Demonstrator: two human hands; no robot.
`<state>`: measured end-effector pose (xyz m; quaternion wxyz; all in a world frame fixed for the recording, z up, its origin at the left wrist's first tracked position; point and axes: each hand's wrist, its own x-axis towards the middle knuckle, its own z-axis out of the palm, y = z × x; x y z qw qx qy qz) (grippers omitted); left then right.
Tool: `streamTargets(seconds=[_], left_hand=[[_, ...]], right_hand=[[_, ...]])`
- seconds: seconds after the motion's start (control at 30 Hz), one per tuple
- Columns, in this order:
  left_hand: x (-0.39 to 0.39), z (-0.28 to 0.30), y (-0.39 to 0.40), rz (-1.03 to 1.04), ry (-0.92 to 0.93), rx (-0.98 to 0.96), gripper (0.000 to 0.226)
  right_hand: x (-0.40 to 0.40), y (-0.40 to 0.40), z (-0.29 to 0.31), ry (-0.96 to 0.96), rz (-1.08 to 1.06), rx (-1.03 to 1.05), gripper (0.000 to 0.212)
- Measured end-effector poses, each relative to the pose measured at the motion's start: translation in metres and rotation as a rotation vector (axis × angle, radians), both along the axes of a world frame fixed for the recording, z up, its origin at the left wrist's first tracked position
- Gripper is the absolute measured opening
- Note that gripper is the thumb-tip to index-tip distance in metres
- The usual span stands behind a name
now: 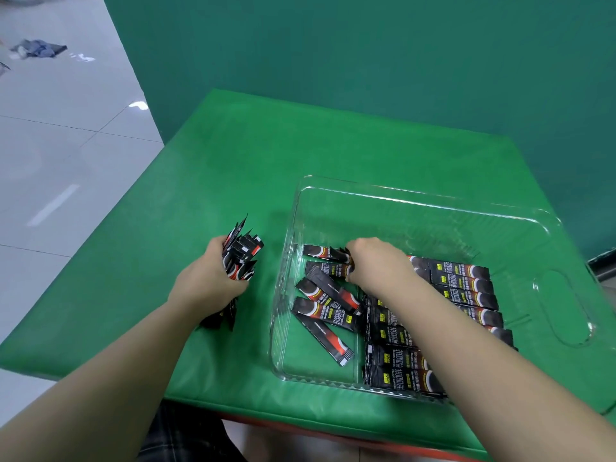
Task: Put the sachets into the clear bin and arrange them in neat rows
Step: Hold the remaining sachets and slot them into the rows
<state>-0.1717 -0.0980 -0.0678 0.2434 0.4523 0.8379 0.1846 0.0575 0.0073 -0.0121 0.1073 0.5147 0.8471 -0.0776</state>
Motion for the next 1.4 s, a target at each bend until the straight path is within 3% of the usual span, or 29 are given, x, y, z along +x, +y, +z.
streamTargets(seconds=[0.3, 0.67, 0.87, 1.17, 1.4], left_hand=[[-0.001, -0.001, 0.001, 0.0, 0.001, -0.009, 0.079], [0.0, -0.001, 0.001, 0.003, -0.006, -0.003, 0.079], [-0.001, -0.002, 0.001, 0.006, -0.001, -0.007, 0.08], [-0.001, -0.002, 0.0, 0.006, -0.009, 0.001, 0.079], [-0.001, -0.002, 0.001, 0.006, -0.017, 0.002, 0.076]], right_hand=[[-0.012, -0.006, 0.002, -0.104, 0.155, 0.048, 0.017], [-0.021, 0.0, -0.004, 0.025, 0.162, 0.033, 0.017], [0.002, 0.012, 0.013, 0.178, 0.036, 0.054, 0.011], [-0.001, -0.023, 0.001, 0.005, 0.142, -0.099, 0.025], [-0.008, -0.031, -0.012, 0.008, 0.151, -0.011, 0.007]])
